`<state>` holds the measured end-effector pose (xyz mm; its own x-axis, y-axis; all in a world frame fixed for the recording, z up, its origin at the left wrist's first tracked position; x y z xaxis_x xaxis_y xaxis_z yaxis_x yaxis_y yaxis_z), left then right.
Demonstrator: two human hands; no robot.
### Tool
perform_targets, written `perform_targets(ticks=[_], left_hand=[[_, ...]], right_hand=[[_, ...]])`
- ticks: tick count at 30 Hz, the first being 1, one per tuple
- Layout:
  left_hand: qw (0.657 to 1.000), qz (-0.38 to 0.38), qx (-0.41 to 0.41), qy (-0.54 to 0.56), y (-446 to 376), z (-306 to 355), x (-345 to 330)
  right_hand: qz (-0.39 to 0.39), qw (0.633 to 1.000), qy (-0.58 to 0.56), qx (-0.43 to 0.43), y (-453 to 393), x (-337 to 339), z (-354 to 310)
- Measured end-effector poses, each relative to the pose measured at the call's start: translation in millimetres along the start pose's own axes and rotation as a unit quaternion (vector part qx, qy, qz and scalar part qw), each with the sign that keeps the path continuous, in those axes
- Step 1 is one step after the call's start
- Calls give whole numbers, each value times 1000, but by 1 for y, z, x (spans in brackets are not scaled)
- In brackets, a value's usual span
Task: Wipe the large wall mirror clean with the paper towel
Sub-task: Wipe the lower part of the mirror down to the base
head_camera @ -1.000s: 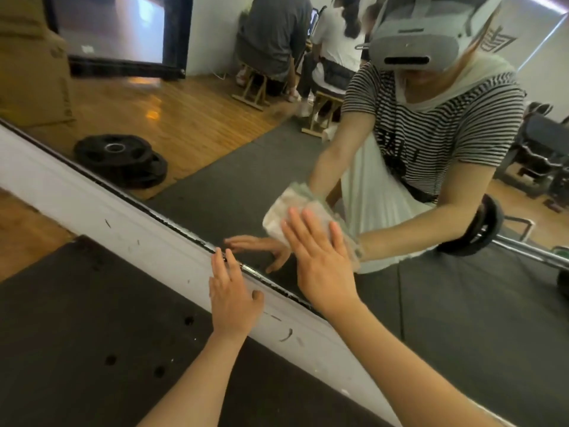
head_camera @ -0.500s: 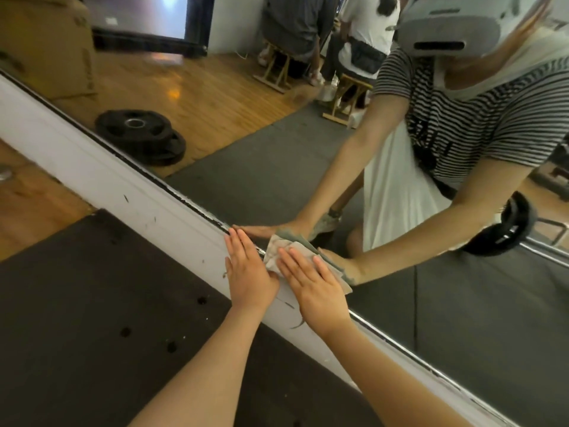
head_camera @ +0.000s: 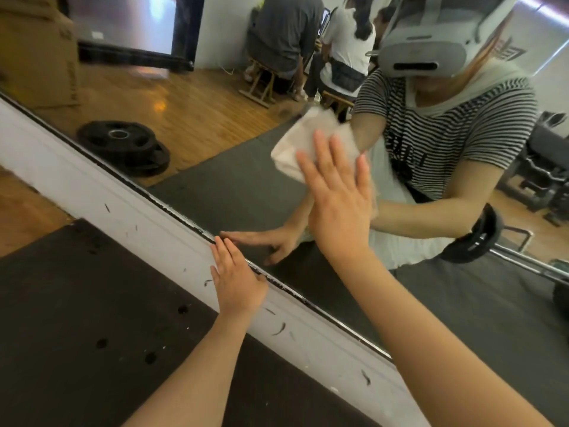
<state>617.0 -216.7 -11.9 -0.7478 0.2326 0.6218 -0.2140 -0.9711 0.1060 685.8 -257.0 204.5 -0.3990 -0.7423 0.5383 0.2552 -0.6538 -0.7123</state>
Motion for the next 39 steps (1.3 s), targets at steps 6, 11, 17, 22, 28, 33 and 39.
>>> perform_targets(ticks=[6, 11, 17, 22, 28, 33, 39], left_hand=[[1000, -6, -8, -21, 3, 1, 6], [1000, -11, -15, -13, 2, -1, 8], [1000, -15, -21, -3, 2, -4, 8], [999, 7, -47, -7, -5, -10, 15], [999, 12, -33, -8, -32, -50, 22], [998, 10, -57, 16, -51, -66, 23], [995, 35, -97, 5, -56, -81, 40]], right_hand=[[40, 998, 29, -34, -17, 14, 8], [37, 998, 9, -53, -13, 10, -1], [15, 998, 34, -41, 0, -1, -7], [-95, 995, 17, 21, 39, -44, -37], [-228, 970, 1, 87, 108, -98, -93], [-279, 955, 0, 100, 126, -109, -106], [-324, 941, 8, 103, 126, -111, -110]])
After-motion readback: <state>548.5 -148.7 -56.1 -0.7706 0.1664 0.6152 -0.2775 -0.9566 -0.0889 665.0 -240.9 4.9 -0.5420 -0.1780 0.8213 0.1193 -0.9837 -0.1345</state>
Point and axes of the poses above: each hand's wrist, its own y-axis away from the middle knuckle, its own x-axis out of the back of the hand, z = x × y, the point moved 6 cm from there along -y, towards the middle knuckle, and after that the axes turned 1 degree about x, right-handed, at the moved point
